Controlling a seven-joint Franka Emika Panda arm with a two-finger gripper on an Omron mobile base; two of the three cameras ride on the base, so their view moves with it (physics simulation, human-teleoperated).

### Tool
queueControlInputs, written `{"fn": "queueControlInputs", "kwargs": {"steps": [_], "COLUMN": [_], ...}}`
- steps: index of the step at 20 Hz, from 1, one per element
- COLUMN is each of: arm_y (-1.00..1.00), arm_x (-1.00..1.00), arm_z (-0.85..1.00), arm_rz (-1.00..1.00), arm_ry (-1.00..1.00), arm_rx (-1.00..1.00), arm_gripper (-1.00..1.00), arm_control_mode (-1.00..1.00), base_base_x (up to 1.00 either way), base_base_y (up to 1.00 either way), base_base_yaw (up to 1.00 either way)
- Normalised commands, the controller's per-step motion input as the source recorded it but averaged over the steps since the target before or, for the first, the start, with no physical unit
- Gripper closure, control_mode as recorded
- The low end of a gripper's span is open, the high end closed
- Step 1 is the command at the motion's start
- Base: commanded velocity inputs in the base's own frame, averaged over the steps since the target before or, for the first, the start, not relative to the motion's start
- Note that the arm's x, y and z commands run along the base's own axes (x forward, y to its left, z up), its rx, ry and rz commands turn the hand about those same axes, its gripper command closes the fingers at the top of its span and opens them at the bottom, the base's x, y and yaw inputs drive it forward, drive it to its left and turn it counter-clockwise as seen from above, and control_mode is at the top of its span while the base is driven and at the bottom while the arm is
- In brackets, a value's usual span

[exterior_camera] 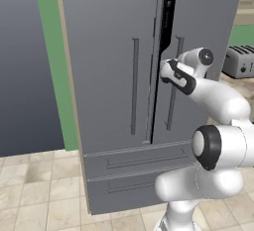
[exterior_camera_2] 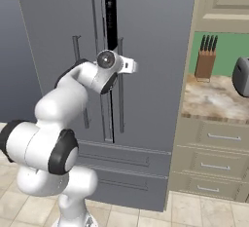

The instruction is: Open the fridge, grab two sodas, and place both sodas inside the bowl with ice on the dining counter.

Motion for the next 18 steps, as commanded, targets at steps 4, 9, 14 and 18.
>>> {"fn": "queueControlInputs", "kwargs": {"steps": [4,9,14,18], "arm_y": [0.10,0.13,-0.14,-0.36], "arm_x": [0.43,0.12,-0.52,-0.97], "arm_z": [-0.23,-0.15,0.00,0.16], "arm_rz": [0.08,0.01,-0.03,-0.05], "arm_ry": [0.00,0.00,0.01,0.00], "arm_rx": [0.00,-0.04,-0.02,0.00], "arm_gripper": [-1.00,1.00,1.00,1.00], "arm_control_mode": [-1.00,-1.00,-1.00,-1.00], "base_base_x": [0.00,0.00,0.00,0.00], "base_base_y": [0.00,0.00,0.00,0.00], "base_base_yaw": [0.00,0.00,0.00,0.00]}}
